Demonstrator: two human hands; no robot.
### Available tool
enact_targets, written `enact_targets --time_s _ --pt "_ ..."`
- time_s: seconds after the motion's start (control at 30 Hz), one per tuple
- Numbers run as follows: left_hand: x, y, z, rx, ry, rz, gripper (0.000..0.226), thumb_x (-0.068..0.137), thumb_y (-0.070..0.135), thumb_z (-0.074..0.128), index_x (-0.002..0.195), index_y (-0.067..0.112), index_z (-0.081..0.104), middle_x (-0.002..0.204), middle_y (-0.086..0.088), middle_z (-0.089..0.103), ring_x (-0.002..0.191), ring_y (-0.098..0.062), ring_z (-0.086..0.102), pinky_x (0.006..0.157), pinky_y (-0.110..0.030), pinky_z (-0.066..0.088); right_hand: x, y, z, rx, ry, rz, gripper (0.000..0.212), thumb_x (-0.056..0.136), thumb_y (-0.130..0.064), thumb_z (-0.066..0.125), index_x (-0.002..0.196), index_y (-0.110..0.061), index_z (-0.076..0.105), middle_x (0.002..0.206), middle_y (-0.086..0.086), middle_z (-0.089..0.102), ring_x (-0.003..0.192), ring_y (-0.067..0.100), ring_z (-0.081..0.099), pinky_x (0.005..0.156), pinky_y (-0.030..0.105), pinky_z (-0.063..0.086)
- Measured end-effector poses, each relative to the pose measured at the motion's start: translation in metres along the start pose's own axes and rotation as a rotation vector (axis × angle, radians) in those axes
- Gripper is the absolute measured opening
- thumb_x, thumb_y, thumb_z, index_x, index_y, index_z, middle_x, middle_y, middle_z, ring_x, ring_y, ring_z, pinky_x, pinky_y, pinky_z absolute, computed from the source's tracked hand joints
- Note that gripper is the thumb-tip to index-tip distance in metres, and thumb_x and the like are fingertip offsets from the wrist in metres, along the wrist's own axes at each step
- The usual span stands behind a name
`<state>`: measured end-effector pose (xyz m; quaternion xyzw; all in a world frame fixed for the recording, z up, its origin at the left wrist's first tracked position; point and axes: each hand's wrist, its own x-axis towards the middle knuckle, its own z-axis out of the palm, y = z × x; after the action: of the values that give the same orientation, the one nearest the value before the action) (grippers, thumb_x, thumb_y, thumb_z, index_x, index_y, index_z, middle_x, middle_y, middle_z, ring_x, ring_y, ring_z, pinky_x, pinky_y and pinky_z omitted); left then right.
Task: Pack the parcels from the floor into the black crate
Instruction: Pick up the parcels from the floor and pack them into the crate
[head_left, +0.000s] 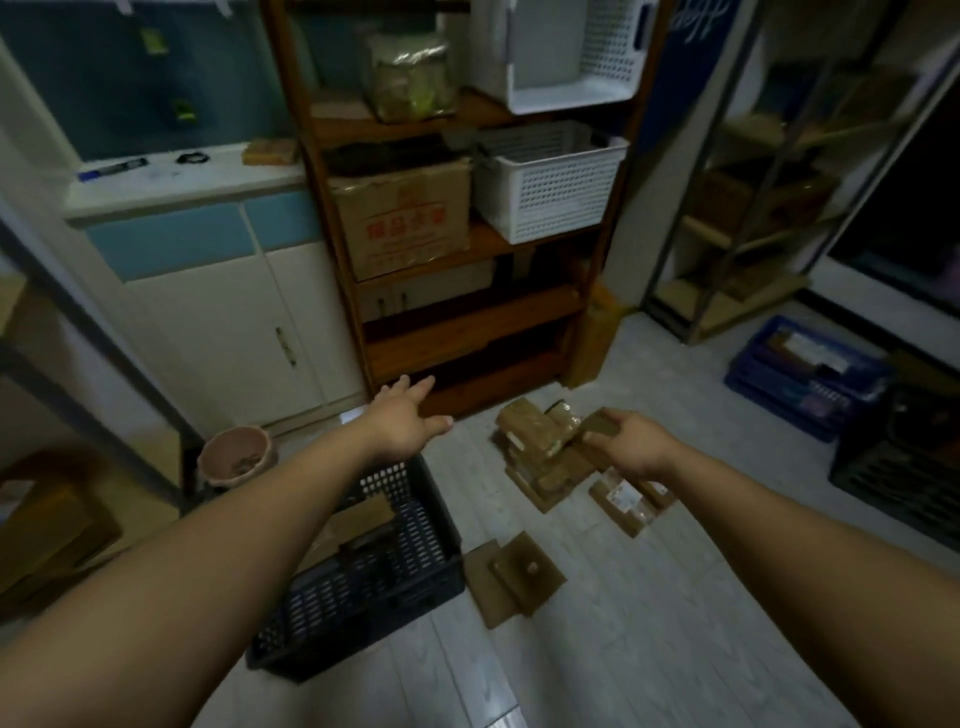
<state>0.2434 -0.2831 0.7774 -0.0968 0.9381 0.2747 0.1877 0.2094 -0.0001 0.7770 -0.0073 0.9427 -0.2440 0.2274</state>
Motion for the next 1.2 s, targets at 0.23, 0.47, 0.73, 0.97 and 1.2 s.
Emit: enact_targets --time_s 0.23,0.47,0.73,0.97,1.2 --pt "0.031 0.125 0.05 -0.222 0.004 -0.029 0.072 0.092 0.049 0.05 0.15 0.03 0.014 0.16 -0.005 0.007 0.145 -0.03 0.013 0.117 -0.044 0.019 0.006 0.128 -0.087 0.048 0.035 0.054 0.064 0.097 -0.039 0.049 0.15 -0.012 0.026 0.155 0.008 0.029 0.139 0.026 0.034 0.109 0.031 0.029" --pt "0.062 0.201 0.109 -0.307 -0.045 -0.092 0.069 0.094 0.041 0.051 0.151 0.025 0.015 0.158 -0.007 0.016 0.143 -0.03 0.022 0.116 -0.042 0.023 0.032 0.227 -0.15 0.088 0.072 0.164 0.066 0.095 -0.04 0.052 0.15 -0.013 0.028 0.156 0.008 0.028 0.14 0.026 0.032 0.113 0.034 0.025" --pt "0.132 0.196 0.108 -0.233 -0.061 -0.12 0.072 0.093 0.043 0.05 0.151 0.022 0.013 0.159 -0.008 0.01 0.144 -0.03 0.017 0.117 -0.044 0.019 0.106 0.223 -0.151 0.152 -0.014 0.144 0.064 0.097 -0.035 0.051 0.151 -0.012 0.024 0.152 0.012 0.034 0.129 0.025 0.045 0.09 0.025 0.035" --pt "0.222 0.186 0.102 -0.349 -0.093 -0.208 0.071 0.095 0.037 0.05 0.151 0.016 0.013 0.159 -0.007 0.014 0.144 -0.028 0.02 0.115 -0.039 0.02 0.181 0.209 -0.165 0.131 -0.103 0.196 0.066 0.096 -0.037 0.052 0.151 -0.012 0.024 0.153 0.01 0.033 0.133 0.025 0.042 0.101 0.027 0.035" --pt "0.27 0.164 0.091 -0.399 -0.116 -0.286 0.071 0.095 0.034 0.052 0.151 0.015 0.013 0.159 -0.008 0.013 0.138 -0.025 0.032 0.108 -0.034 0.031 0.256 0.195 -0.168 0.121 -0.183 0.225 0.069 0.096 -0.038 0.053 0.151 -0.009 0.023 0.153 0.011 0.032 0.135 0.025 0.039 0.105 0.026 0.032"
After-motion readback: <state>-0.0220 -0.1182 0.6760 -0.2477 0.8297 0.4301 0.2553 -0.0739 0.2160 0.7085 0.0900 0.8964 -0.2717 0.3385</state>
